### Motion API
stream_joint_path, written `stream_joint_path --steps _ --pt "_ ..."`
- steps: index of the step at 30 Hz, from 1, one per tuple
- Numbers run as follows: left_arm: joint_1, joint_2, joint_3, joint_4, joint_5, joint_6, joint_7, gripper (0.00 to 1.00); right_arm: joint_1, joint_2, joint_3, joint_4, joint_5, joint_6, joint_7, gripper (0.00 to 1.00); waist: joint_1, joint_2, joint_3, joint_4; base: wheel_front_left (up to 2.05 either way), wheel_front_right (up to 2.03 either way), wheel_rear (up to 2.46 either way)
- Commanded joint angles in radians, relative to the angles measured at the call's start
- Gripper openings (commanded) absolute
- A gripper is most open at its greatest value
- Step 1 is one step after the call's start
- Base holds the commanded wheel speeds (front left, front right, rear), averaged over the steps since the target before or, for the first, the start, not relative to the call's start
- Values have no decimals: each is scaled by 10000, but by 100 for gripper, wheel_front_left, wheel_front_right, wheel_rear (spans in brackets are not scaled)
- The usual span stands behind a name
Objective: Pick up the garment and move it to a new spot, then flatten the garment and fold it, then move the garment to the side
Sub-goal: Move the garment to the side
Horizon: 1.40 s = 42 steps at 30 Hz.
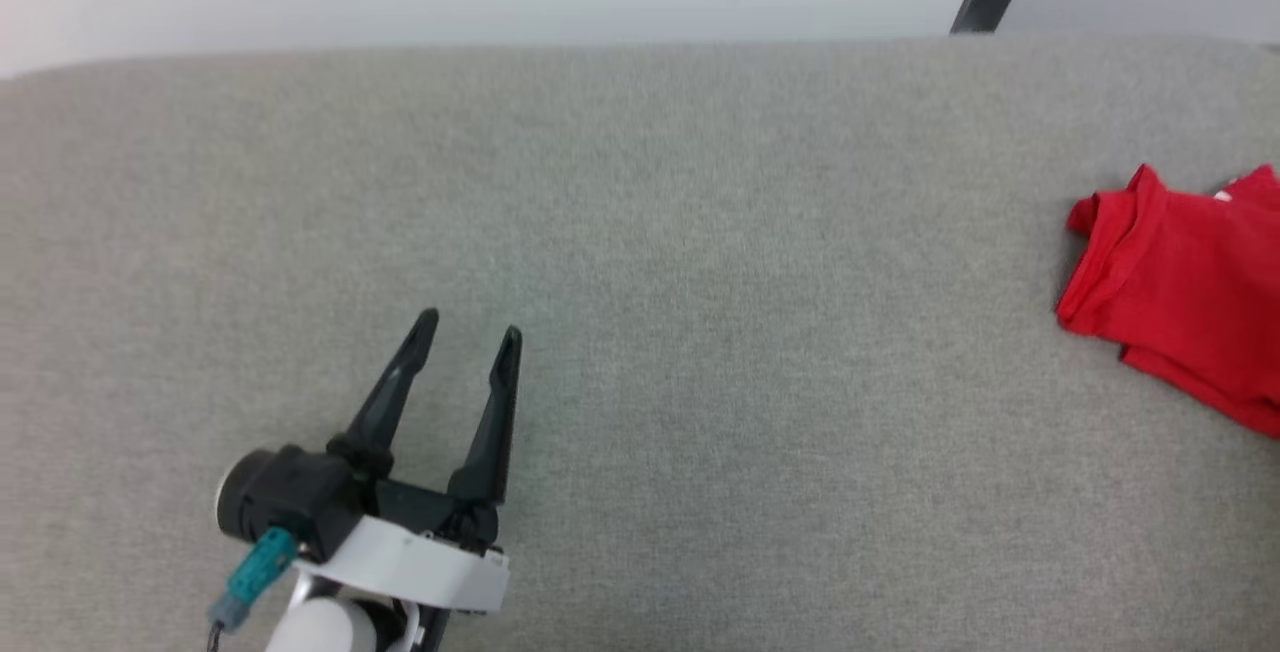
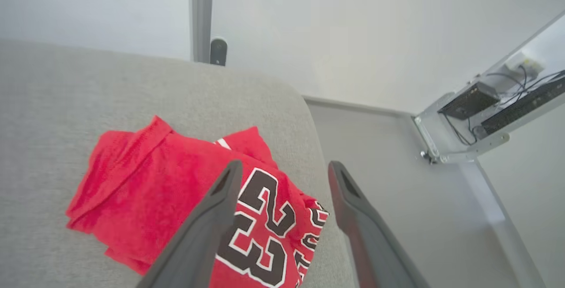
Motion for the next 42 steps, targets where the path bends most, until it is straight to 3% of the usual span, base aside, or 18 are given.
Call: stream_joint_path --steps 1,11,14,21,28,42 --pt "249 -78 75 -39 -1 1 8 100 433 107 153 -381 -76 -13 -583 100 0 -1 -738 158 0 0 0" --pt "1132 -401 547 -74 124 1 8 100 2719 1511 438 -1769 -1739 -13 -5504 100 0 -1 -1673 610 0 0 0" --pt "1377 -487 693 -58 287 1 8 100 3135 2055 426 -1868 -2391 -13 -6265 100 0 -1 -1846 751 0 0 0" --pt "1724 -526 918 252 529 1 8 100 3914 3477 -277 -2387 -2997 -13 -6515 100 0 -1 -2117 1165 0 0 0" --pt "1864 -467 1052 390 564 1 6 100 4612 4428 -700 -2851 -3156 -13 -6522 100 0 -1 -2213 1357 0 0 0" --pt "2008 -423 1200 482 999 1 6 100 5375 5050 -657 -3070 -3338 -13 -6526 100 0 -1 -2270 1348 0 0 0"
